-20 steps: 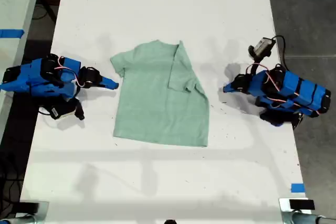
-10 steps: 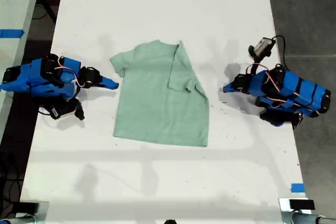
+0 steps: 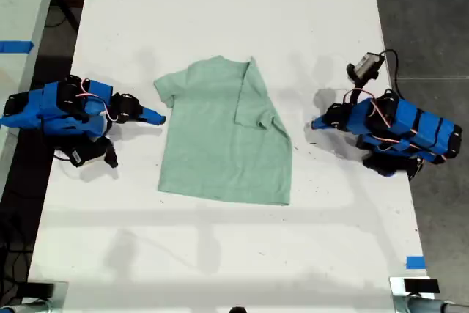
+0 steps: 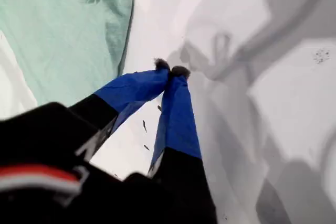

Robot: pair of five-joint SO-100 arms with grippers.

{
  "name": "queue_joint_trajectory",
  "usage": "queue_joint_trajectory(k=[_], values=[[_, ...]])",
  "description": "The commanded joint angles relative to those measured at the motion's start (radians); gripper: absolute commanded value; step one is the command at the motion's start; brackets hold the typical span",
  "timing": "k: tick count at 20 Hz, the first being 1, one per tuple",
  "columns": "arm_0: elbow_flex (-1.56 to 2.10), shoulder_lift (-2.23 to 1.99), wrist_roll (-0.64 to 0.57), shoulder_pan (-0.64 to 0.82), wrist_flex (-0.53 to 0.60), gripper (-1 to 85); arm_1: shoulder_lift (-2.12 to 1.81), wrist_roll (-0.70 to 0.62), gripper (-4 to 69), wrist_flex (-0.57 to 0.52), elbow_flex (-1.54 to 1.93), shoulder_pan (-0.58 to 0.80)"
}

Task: Fold t shirt

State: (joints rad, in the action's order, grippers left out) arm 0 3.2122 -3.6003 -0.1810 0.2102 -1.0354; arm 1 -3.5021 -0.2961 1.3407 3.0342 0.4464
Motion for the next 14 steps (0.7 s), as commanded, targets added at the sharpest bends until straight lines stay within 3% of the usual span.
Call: queue_joint_trajectory(k=[1,14], values=[[-0.002,-0.005,0.012,-0.015,-0.002,4.5,-0.009,0.014,1.2,0.006,0.02,-0.012],[-0.002,-0.005,0.012,-0.015,-0.002,4.5,-0.009,0.021,1.2,0.018,0.012,-0.026]])
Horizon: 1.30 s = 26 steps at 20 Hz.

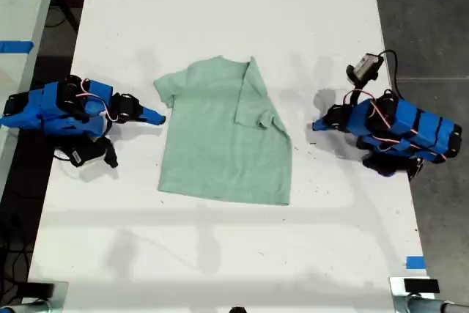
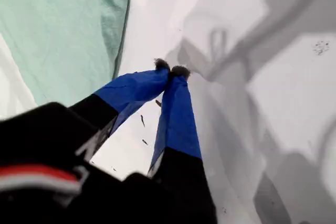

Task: Fold t shirt

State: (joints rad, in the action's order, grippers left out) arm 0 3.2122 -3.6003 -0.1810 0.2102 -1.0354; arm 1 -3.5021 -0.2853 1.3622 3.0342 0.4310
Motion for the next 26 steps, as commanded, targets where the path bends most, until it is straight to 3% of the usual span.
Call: queue_joint_trajectory(k=[1,5,8,11,13,15,17,19,22,23,24,25,26], values=[[-0.002,-0.005,0.012,-0.015,-0.002,4.5,-0.009,0.009,1.2,-0.005,0.012,-0.009],[-0.002,-0.005,0.012,-0.015,-0.002,4.5,-0.009,0.012,1.2,-0.006,0.015,-0.009],[-0.002,-0.005,-0.196,0.0,0.011,4.6,-0.009,0.012,1.2,-0.006,0.015,-0.008],[-0.023,-0.005,-0.172,-0.074,0.006,4.5,-0.009,0.012,1.2,-0.006,0.017,-0.005],[-0.011,-0.005,-0.072,-0.009,0.005,5.0,-0.009,0.014,1.2,-0.006,0.017,-0.011],[-0.026,-0.005,0.334,-0.112,-0.038,12.4,-0.009,0.012,1.2,-0.006,0.017,-0.009],[-0.092,-0.006,0.422,-0.232,-0.04,26.3,-0.009,0.009,1.2,-0.008,0.015,-0.005],[-0.067,-0.008,0.46,-0.192,-0.037,32.6,-0.009,0.009,1.2,-0.008,0.015,-0.008],[-0.063,-0.008,0.374,-0.052,-0.044,30.5,-0.009,0.009,1.2,-0.008,0.015,-0.008],[-0.052,-0.008,0.144,-0.005,0.046,17.3,-0.009,0.009,1.2,-0.008,0.015,-0.008],[-0.046,-0.008,0.032,0.011,0.081,1.2,-0.009,0.008,1.2,-0.009,0.015,-0.006],[-0.041,-0.008,0.123,0.029,0.051,-0.1,-0.009,0.008,1.2,-0.009,0.015,-0.006],[-0.049,-0.008,0.13,0.043,0.048,-0.1,-0.009,0.008,1.2,-0.009,0.015,-0.006]])
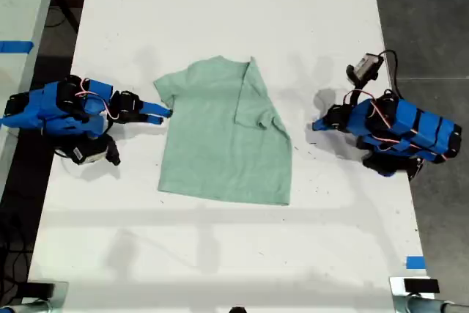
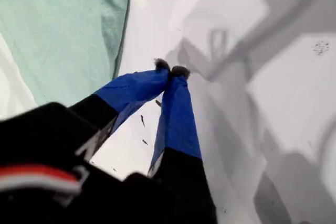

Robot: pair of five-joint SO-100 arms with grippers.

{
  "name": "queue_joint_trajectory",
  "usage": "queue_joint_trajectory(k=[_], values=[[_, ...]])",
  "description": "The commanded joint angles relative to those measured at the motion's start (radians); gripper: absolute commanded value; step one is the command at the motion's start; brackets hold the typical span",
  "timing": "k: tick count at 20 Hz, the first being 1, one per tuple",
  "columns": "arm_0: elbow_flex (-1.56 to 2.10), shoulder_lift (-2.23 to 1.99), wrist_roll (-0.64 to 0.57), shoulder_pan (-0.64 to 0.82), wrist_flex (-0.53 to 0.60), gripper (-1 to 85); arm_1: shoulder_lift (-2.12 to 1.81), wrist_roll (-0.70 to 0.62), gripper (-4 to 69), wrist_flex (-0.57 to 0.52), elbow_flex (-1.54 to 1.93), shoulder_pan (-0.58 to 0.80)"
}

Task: Fold t shirt

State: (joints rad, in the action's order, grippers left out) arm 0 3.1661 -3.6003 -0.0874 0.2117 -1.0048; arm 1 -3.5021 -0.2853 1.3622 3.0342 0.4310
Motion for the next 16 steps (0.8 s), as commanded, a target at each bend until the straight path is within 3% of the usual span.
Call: queue_joint_trajectory(k=[1,5,7,9,11,16], values=[[-0.023,-0.008,0.035,0.043,0.029,-0.1,-0.009,0.008,1.2,-0.009,0.015,-0.006],[-0.034,-0.008,0.061,-0.002,0.164,-0.1,-0.009,0.009,1.2,-0.009,0.017,-0.006],[0.046,-0.008,0.066,0.098,0.083,-0.1,-0.009,0.009,1.2,-0.009,0.017,-0.009],[0.025,-0.006,0.109,0.075,0.021,-0.1,-0.009,0.009,1.2,-0.009,0.017,-0.008],[0.044,-0.008,0.114,0.051,0.052,-0.1,-0.009,0.011,1.2,-0.009,0.017,-0.009],[0.043,-0.008,0.155,0.075,0.005,0.0,-0.009,0.02,1.2,-0.008,0.017,-0.011]])
